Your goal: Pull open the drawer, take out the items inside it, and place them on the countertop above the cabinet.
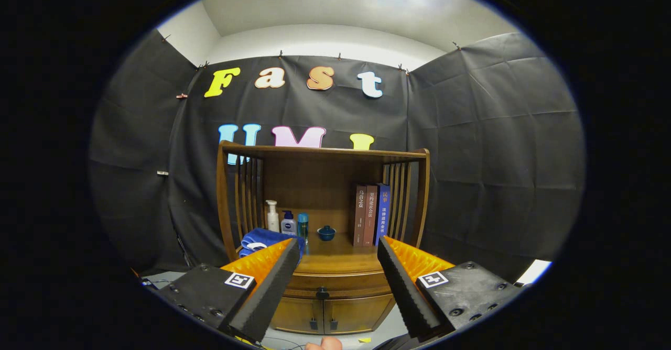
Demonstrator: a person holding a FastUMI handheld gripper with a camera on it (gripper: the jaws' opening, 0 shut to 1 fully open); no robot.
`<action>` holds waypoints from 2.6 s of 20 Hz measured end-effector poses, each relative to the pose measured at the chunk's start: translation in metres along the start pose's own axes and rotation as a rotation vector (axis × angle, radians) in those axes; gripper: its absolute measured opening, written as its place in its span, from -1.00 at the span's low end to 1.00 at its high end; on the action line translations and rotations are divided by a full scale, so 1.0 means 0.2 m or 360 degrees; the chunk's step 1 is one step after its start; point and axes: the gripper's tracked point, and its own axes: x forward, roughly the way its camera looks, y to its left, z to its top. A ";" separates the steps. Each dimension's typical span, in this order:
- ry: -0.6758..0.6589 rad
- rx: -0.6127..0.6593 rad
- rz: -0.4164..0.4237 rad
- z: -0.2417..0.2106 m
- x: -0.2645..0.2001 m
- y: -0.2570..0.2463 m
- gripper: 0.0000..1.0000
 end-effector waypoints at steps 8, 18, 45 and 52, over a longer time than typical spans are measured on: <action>-0.0016 0.0042 0.0038 -0.17 0.11 0.05 0.95; -0.0088 0.0011 0.0040 -0.74 0.43 0.17 0.95; 0.0579 -0.0306 0.0151 -1.95 0.97 0.23 -0.23; 0.0529 -0.0085 0.0139 -1.91 0.92 0.29 -0.37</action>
